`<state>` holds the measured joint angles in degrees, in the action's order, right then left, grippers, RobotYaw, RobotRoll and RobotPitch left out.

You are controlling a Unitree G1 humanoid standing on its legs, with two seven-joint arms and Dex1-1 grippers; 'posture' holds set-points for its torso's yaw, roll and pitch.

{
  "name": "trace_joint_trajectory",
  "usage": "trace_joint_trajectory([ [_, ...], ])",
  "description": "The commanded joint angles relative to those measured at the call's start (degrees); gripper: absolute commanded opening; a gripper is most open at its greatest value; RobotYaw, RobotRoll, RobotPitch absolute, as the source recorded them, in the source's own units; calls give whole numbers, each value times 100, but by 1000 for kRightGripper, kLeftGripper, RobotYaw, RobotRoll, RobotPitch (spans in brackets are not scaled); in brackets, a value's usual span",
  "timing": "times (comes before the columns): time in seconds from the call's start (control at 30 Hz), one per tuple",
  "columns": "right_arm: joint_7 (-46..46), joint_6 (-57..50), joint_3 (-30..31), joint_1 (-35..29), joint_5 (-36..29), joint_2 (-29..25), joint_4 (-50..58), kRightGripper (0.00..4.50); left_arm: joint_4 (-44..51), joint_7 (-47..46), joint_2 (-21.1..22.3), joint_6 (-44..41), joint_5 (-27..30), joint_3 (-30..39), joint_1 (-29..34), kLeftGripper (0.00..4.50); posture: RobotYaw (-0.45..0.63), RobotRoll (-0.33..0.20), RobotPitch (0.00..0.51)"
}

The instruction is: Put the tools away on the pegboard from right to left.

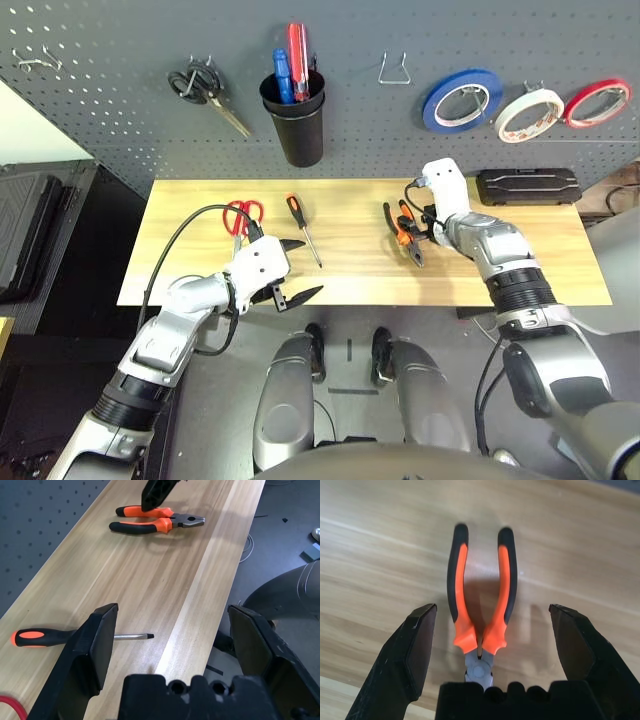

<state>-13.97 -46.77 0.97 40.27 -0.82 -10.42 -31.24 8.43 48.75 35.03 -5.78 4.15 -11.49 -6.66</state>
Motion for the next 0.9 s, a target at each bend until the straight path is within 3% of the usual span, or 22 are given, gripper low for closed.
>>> trace_joint_trajectory([
  [0.03, 139, -200, 8, 11, 17, 94, -227, 4465, 54, 78, 74, -74, -87, -93, 39, 4500, 162, 0, 313],
  [0.9, 328, 1536, 145, 815, 339, 405, -2939, 4465, -87, -144, 80, -403, -246, -52, -124, 4500, 213, 0, 353],
])
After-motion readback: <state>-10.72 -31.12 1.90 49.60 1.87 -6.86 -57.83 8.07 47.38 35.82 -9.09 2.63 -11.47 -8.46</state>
